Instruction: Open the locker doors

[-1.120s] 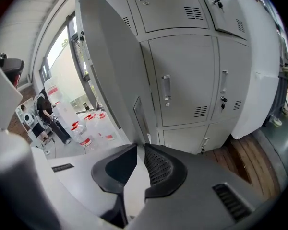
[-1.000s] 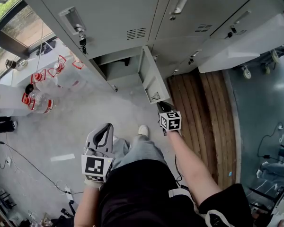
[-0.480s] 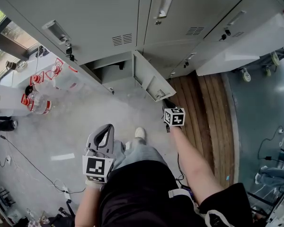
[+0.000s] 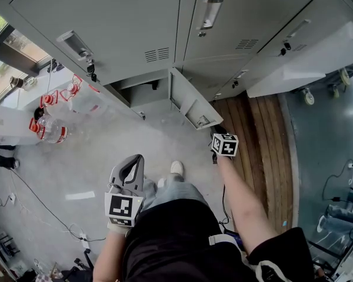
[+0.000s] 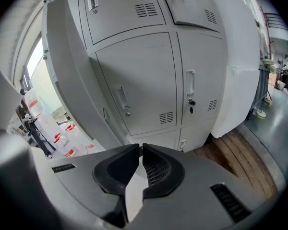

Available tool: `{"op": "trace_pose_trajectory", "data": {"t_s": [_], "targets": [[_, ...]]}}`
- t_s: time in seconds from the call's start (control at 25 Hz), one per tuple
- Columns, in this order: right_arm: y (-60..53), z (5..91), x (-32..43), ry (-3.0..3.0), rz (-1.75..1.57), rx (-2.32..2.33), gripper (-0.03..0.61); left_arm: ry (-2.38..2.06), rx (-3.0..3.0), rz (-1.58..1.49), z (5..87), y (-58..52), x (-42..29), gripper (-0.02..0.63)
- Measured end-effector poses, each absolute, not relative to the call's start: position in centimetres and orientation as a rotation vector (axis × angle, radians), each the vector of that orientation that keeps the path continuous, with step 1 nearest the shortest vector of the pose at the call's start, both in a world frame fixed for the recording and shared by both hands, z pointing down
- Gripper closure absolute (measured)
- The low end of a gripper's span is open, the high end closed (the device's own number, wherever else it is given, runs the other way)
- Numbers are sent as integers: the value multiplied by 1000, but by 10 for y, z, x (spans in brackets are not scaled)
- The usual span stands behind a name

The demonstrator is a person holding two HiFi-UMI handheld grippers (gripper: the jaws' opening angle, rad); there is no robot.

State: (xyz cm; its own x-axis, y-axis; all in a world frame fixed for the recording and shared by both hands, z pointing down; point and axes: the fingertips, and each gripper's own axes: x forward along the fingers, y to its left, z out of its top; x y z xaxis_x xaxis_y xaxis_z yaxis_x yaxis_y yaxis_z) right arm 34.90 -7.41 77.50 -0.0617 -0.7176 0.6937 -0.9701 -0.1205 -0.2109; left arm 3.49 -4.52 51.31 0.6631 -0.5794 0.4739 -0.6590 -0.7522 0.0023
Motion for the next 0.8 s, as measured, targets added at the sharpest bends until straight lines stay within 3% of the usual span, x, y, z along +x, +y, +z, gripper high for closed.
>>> {"op": "trace_pose_trajectory", "data": {"t_s": [0.56,0.8], "targets": [[-79,599,359,-1810,658,2187,534,-979,2799,552,478,-86,6,595],[-88,508,312,-1939,501,2204,534,-1012,2799,467,458,-106,-15,595]]}}
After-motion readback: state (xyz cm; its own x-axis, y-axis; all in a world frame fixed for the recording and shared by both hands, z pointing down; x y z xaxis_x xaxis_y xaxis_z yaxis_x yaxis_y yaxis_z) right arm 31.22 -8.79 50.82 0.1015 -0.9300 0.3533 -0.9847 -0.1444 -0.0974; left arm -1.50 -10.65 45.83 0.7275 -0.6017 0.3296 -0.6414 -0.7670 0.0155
